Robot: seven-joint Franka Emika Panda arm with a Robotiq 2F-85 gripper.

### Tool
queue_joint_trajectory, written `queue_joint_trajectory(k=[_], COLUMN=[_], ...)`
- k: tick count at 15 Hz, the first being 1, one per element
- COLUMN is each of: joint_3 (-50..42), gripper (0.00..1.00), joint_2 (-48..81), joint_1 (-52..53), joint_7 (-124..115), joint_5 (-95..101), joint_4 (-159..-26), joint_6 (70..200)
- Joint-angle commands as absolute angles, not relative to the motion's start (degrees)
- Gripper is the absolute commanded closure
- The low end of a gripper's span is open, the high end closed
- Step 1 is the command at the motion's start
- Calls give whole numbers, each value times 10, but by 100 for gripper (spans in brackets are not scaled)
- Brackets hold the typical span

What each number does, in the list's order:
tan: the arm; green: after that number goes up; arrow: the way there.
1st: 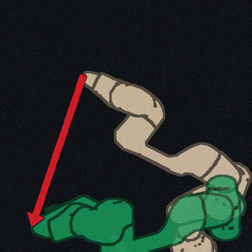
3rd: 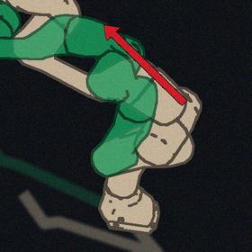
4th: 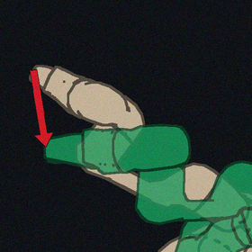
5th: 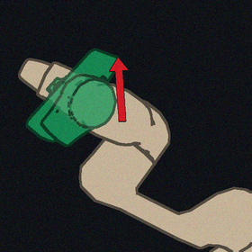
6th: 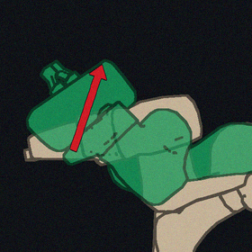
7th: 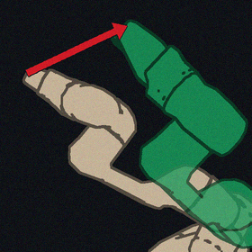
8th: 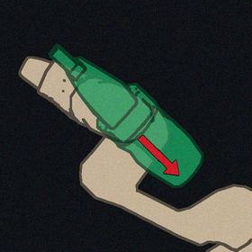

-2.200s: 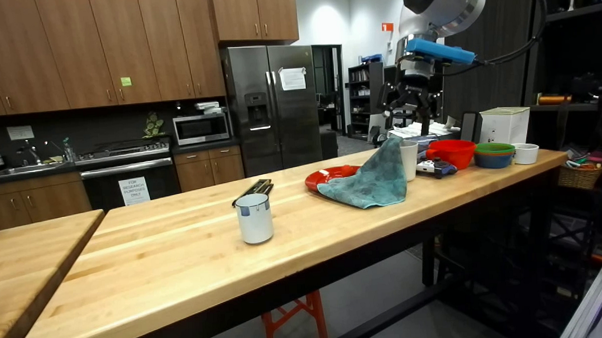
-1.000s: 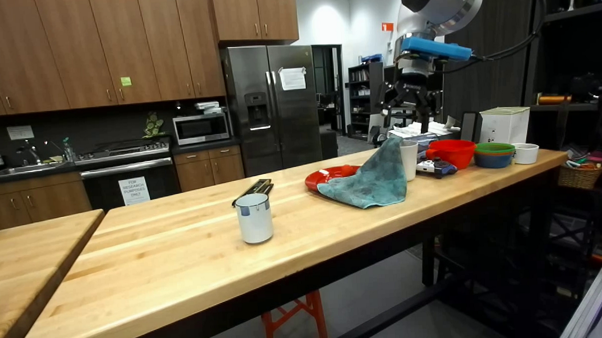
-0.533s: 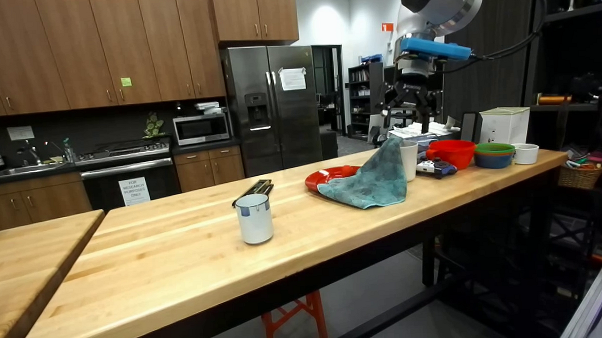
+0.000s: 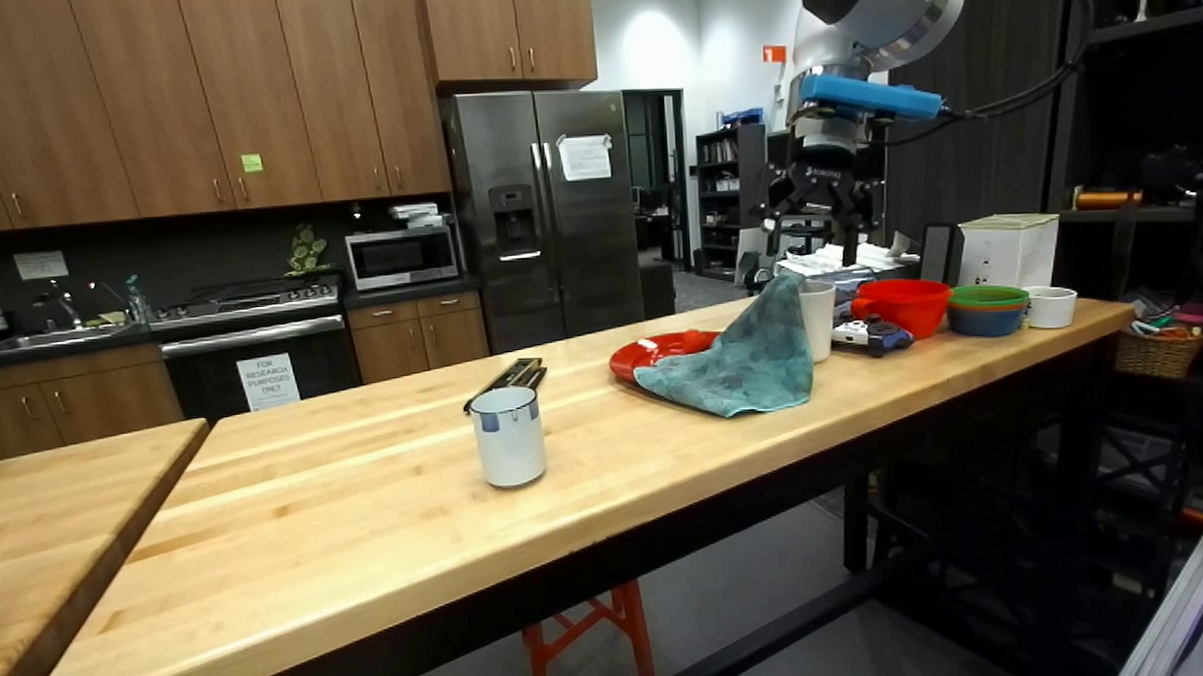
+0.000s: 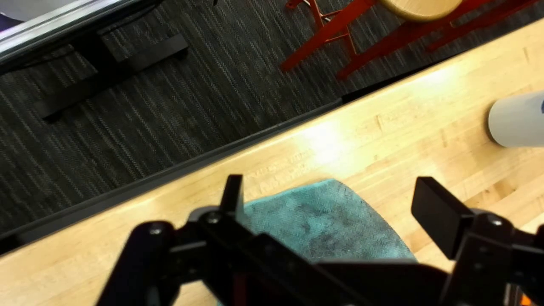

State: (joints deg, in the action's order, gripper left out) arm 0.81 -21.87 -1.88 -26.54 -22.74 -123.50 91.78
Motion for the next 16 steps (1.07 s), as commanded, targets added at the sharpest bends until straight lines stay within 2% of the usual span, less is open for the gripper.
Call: queue_joint_trajectory(k=[1,9,12,13,16], joint_3=[13,13,-43,12,51], gripper=[0,0,0,0,0], joint_2=[-218,-218,-229,-202,-181], joint_1=[-25,-25,-65,-33,-12], joint_7=[-264,-264,-192,-264,-322], joint_5=[-229,-229,-186,-223,-273], joint_4=[-1233,-1233,-1237,-1208,-1181], joint_6=[915,915,906,942,1001])
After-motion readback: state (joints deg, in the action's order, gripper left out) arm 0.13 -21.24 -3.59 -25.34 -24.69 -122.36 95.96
